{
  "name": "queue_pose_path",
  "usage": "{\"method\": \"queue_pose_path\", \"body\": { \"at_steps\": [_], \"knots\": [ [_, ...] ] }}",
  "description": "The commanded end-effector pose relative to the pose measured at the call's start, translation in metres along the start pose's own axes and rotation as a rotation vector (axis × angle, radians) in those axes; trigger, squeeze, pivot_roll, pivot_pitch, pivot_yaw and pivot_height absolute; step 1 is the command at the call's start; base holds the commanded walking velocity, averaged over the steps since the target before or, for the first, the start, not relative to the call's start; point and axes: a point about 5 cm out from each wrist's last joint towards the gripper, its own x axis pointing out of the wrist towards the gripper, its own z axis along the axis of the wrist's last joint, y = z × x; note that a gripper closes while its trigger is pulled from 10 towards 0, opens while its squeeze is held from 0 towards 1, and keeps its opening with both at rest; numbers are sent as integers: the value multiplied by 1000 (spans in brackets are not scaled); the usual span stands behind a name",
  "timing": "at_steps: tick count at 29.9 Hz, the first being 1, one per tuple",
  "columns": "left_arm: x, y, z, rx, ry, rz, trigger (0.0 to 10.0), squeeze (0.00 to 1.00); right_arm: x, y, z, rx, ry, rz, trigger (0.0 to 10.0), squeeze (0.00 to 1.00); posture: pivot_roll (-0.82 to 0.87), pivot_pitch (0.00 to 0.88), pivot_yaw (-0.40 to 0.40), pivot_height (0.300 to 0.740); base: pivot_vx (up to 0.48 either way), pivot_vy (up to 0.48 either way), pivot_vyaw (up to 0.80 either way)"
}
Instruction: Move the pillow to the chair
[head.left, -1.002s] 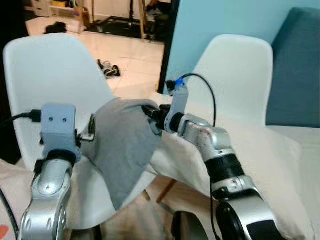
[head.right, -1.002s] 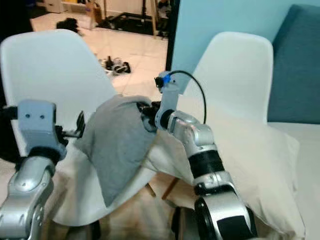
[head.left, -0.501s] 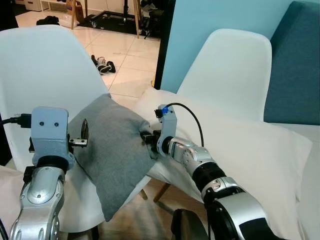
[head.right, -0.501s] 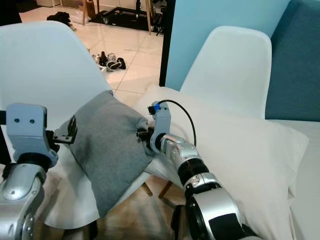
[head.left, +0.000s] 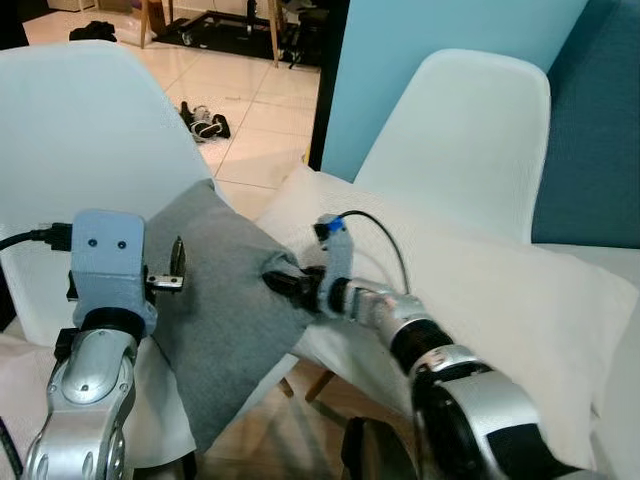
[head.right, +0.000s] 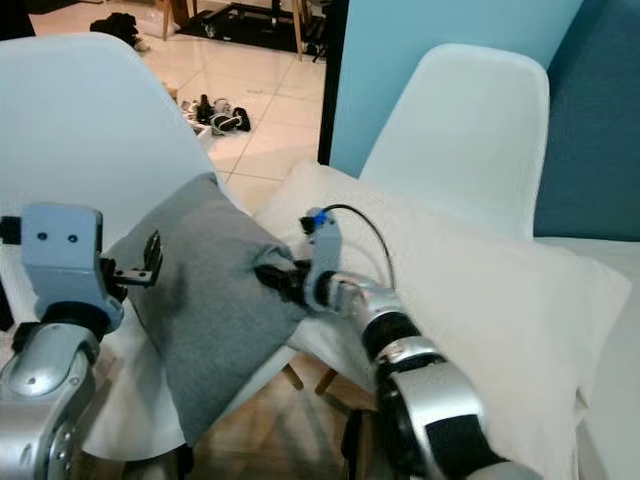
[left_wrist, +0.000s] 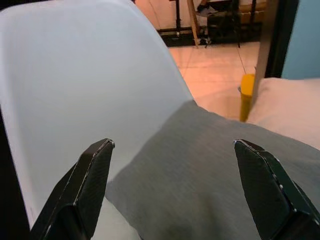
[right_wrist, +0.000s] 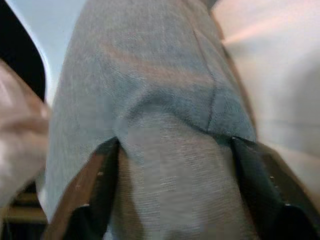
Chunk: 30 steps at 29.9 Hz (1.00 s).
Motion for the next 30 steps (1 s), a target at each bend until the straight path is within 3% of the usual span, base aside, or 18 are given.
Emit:
{"method": "queue_pose_path", "body": {
  "at_steps": [1, 8, 10, 12, 15, 16, 17, 24, 26, 28, 29, 30],
  "knots": [
    [2, -3, -5, -3, 20, -10, 10000, 0, -4, -6, -12, -16, 84, 4, 10000, 1000, 99, 74, -180, 495, 0, 0, 0],
    [10, -8, -4, -14, 8, -17, 10000, 0, -35, -31, 3, -128, 108, 7, 10000, 1000, 64, 40, -171, 495, 0, 0, 0],
    [16, -12, -4, -22, 1, -26, 10000, 0, -56, -38, 24, -194, 59, 56, 10000, 1000, 41, 12, -160, 495, 0, 0, 0],
    [20, -15, -4, -27, -7, -36, 10000, 0, -70, -38, 35, -257, 53, 132, 10000, 1000, 36, 3, -156, 495, 0, 0, 0],
    [22, -16, -3, -29, -11, -39, 10000, 0, -74, -37, 35, -278, 71, 171, 10000, 1000, 29, 0, -150, 495, 0, 0, 0],
    [25, -17, -3, -31, -16, -43, 10000, 0, -79, -36, 32, -312, 101, 214, 10000, 180, 21, 0, -145, 495, 0, 0, 0],
    [28, -19, -2, -32, -24, -48, 10000, 0, -85, -36, 30, -346, 117, 239, 10000, 0, 18, 0, -141, 495, 0, 0, 0],
    [37, -22, 0, -39, -48, -55, 10000, 0, -97, -39, 30, -352, 84, 269, 10000, 0, 14, 0, -134, 495, 0, 0, 0],
    [38, -23, 0, -40, -53, -56, 10000, 0, -97, -41, 32, -373, 54, 225, 10000, 0, 20, 0, -139, 495, 0, 0, 0],
    [39, -26, 0, -46, -62, -58, 10000, 0, -96, -46, 52, -320, -141, 96, 10000, 0, 22, 0, -145, 495, 0, 0, 0],
    [39, -26, 0, -46, -62, -58, 10000, 0, -96, -46, 52, -320, -141, 96, 10000, 0, 22, 0, -145, 495, 0, 0, 0],
    [39, -27, 0, -48, -63, -59, 10000, 0, -96, -47, 59, -285, -217, 53, 10000, 0, 22, 0, -147, 495, 0, 0, 0]
  ]
}}
